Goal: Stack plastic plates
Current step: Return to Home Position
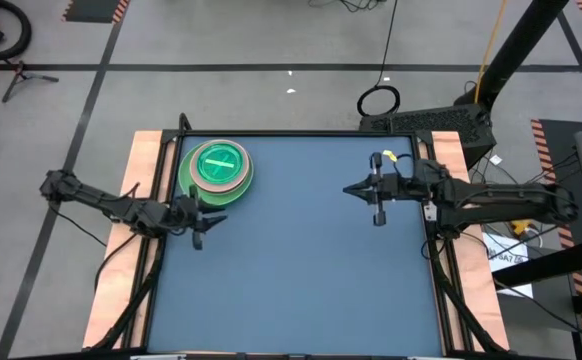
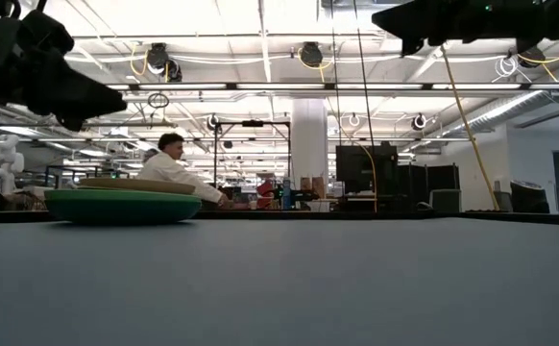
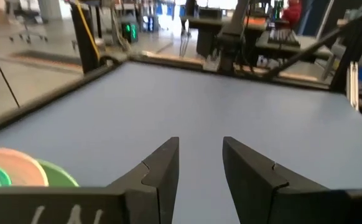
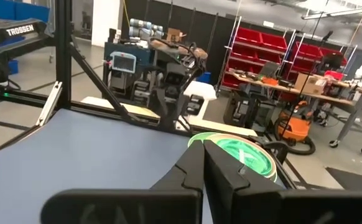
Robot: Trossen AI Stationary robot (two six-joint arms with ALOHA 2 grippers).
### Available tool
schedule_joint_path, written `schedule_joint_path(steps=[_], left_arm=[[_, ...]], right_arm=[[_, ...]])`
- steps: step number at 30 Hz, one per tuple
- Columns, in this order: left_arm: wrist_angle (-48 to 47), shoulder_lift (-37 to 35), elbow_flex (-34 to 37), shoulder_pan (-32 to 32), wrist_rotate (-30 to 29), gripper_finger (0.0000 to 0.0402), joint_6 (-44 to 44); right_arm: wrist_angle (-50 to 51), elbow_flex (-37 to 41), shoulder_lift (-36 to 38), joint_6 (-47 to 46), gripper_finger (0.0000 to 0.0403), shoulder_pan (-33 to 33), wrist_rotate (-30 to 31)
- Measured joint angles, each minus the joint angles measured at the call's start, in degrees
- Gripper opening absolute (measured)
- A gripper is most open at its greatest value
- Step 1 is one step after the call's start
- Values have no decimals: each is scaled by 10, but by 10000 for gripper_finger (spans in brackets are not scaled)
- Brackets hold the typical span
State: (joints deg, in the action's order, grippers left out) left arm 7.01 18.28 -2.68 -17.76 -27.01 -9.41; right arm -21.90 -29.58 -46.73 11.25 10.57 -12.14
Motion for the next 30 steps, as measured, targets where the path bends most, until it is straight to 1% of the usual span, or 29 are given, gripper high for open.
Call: schedule_joint_path(steps=[3, 8, 11, 13, 16, 19, 23, 29, 30], left_arm=[[20, 0, 0, 13, 0, 129, 21], [22, 0, 0, 41, 0, 129, 32], [22, 0, 0, 59, 21, 129, 38], [22, 0, 0, 70, 34, 129, 40], [21, 0, 0, 83, 53, 129, 40], [19, 0, 0, 92, 70, 129, 40], [17, 0, 0, 99, 94, 129, 38], [16, 0, 0, 101, 154, 129, 22], [15, 0, 0, 101, 157, 129, 19]], right_arm=[[26, 0, 21, 2, 0, 0, 0], [54, 0, 44, 12, 0, 7, 0], [75, 1, 63, 16, 0, 20, 1], [71, 13, 80, 17, 0, 33, 0], [54, 54, 117, 7, 0, 51, 1], [20, 112, 160, -16, 0, 68, -1], [-21, 186, 221, -34, 0, 78, -33], [-36, 266, 303, -22, 0, 82, -31], [-39, 274, 314, -17, 0, 82, -31]])
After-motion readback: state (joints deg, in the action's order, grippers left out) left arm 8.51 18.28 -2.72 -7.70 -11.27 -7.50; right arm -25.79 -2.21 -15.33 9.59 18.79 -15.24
